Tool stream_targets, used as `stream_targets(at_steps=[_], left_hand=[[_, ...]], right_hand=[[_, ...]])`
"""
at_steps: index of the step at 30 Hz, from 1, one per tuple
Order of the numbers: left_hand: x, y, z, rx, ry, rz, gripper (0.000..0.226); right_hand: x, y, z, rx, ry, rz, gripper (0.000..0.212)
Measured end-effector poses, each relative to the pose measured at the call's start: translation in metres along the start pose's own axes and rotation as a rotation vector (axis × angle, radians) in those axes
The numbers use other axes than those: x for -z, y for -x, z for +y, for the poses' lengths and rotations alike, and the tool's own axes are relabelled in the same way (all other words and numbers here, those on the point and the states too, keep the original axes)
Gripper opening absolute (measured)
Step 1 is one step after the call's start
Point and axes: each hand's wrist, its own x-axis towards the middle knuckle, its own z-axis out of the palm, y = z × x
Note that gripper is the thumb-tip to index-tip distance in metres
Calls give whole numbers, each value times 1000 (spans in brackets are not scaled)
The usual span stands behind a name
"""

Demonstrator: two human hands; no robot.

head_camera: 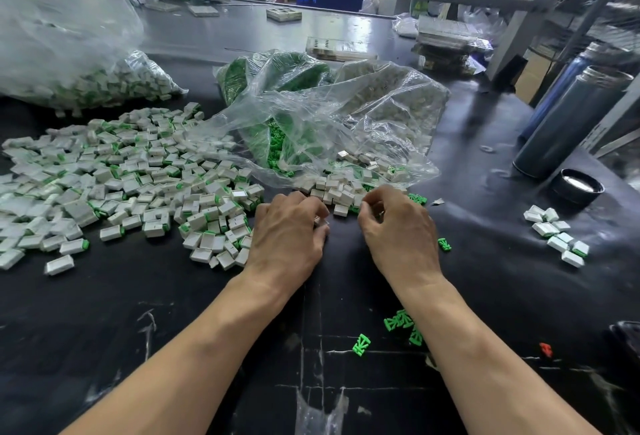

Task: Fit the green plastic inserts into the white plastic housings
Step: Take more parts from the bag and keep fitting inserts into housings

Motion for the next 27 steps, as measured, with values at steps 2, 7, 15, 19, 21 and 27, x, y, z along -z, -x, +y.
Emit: stream_targets(at_steps=[2,7,15,19,21,27], left_hand=[[0,1,1,-8,57,-13,21],[3,5,6,-2,368,-19,38],[6,7,12,-21,508,16,55],[8,6,12,15,564,62,46],[10,5,11,62,670,77,35],[13,5,10,254,1152,30,19]], right_hand=[[3,3,-1,-30,-111,-20,6],[7,10,4,-92,-411,-135,15],[7,13,5,-71,-682,-164,21],[5,13,5,-88,-709,-171,18],[5,14,4,-110,-747,-178,17],[8,15,-3,-142,-884,-147,16]])
